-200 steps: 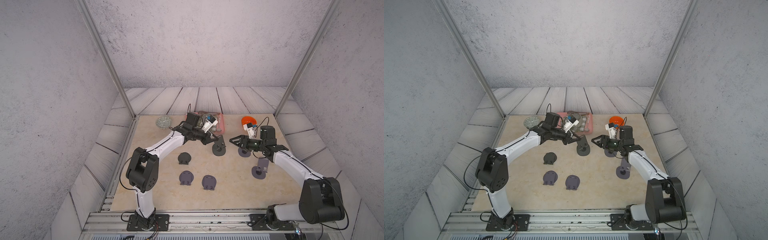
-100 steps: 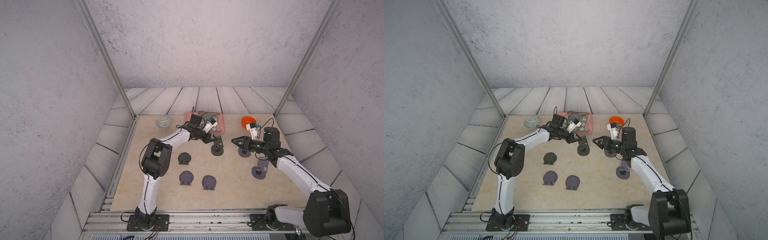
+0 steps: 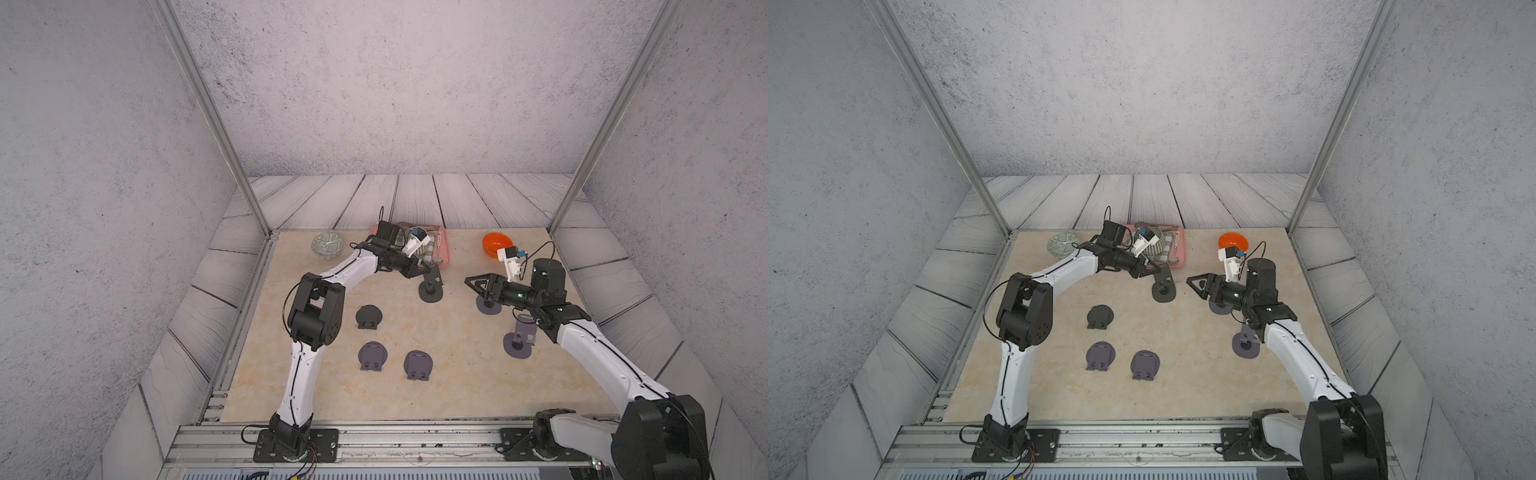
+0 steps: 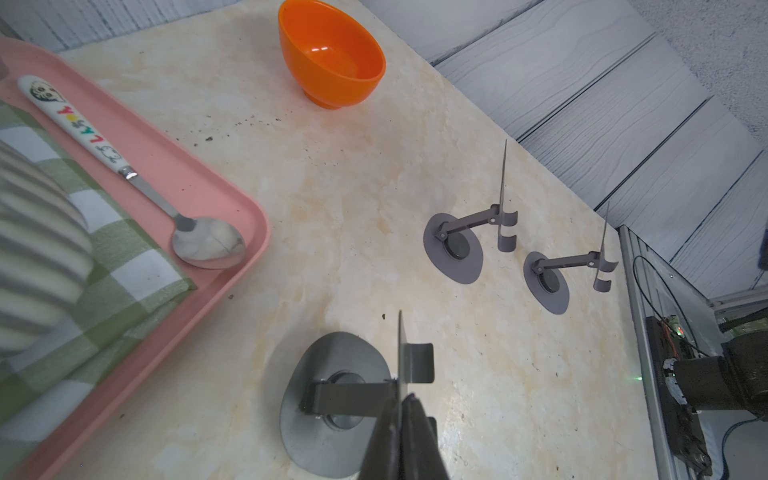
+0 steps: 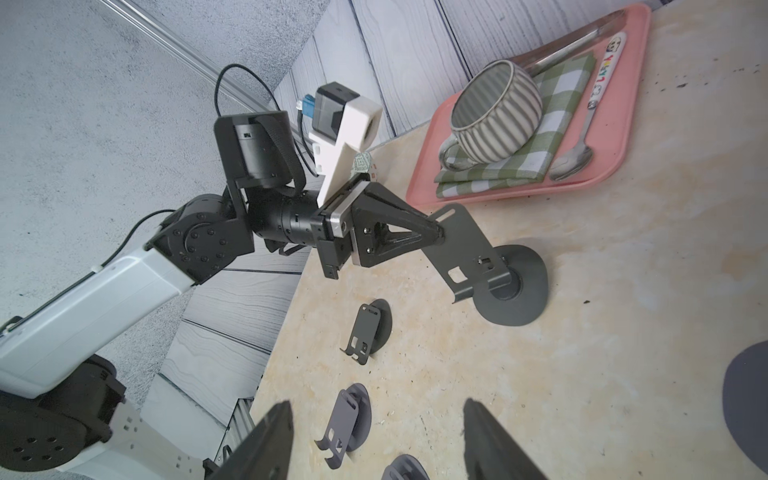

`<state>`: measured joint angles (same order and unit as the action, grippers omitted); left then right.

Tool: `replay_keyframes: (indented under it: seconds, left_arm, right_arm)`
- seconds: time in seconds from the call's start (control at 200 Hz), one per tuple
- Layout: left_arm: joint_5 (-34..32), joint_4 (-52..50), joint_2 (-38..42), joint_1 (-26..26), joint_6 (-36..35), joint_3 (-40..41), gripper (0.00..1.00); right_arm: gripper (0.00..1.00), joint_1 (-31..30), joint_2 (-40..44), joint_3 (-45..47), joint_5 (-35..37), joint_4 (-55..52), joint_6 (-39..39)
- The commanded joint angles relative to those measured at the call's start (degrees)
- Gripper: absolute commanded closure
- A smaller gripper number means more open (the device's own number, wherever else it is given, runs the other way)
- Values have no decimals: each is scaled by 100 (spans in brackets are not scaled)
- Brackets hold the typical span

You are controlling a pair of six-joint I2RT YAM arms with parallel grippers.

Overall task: Open the phone stand
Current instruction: Place the phone stand at the center of the board.

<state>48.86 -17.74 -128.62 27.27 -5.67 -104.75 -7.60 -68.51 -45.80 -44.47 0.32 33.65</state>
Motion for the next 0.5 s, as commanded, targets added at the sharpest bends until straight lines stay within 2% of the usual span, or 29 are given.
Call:
replay_keyframes:
  seconds: [0.0, 0.11, 0.17, 0.325, 0.495]
  left_arm:
    - [-172, -97, 195, -1, 26, -8, 70]
    - [-311, 130, 563, -92, 151, 218, 57]
    - [-354, 162, 759, -156, 223, 315, 55]
    - [-359, 330, 1378, -328, 454, 774, 53]
    - [-532, 116, 1978, -596, 724, 1254, 50]
  right_arm:
    - [35, -1, -69, -96, -282, 76, 71]
    - [34, 4, -28, -54, -389, 56, 95]
    - [28, 2, 42, 20, -475, 147, 124]
    - [0, 3, 90, 297, -794, 910, 573]
    - [1, 4, -13, 476, -1024, 1496, 1043]
